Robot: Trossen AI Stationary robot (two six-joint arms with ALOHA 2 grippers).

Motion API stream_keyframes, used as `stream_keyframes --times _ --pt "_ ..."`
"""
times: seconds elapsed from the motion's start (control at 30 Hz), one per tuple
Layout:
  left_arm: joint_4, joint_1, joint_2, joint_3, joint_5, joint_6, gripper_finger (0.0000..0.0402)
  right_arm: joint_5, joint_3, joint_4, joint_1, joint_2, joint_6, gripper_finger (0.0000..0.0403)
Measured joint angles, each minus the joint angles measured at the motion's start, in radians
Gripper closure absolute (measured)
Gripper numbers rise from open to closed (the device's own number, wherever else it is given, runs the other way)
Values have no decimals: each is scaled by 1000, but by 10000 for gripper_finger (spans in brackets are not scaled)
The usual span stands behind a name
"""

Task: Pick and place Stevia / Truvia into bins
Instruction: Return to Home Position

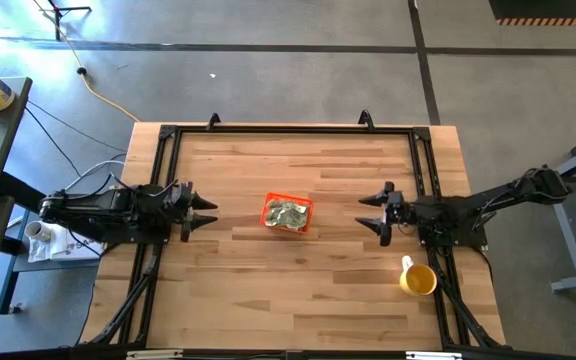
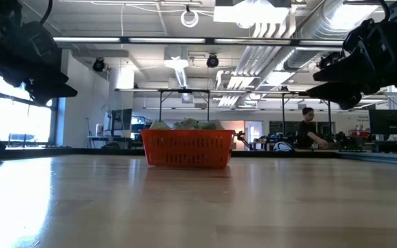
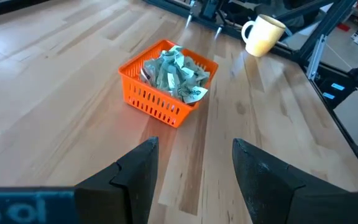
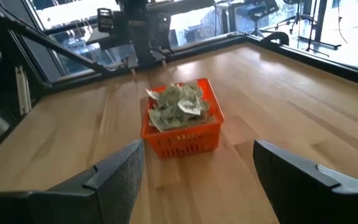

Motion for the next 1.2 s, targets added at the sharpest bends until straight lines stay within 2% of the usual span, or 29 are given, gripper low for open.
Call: stream_keyframes --times 1.2 --pt "0 0 0 1 3 0 163 0 0 -53 0 0 0 111"
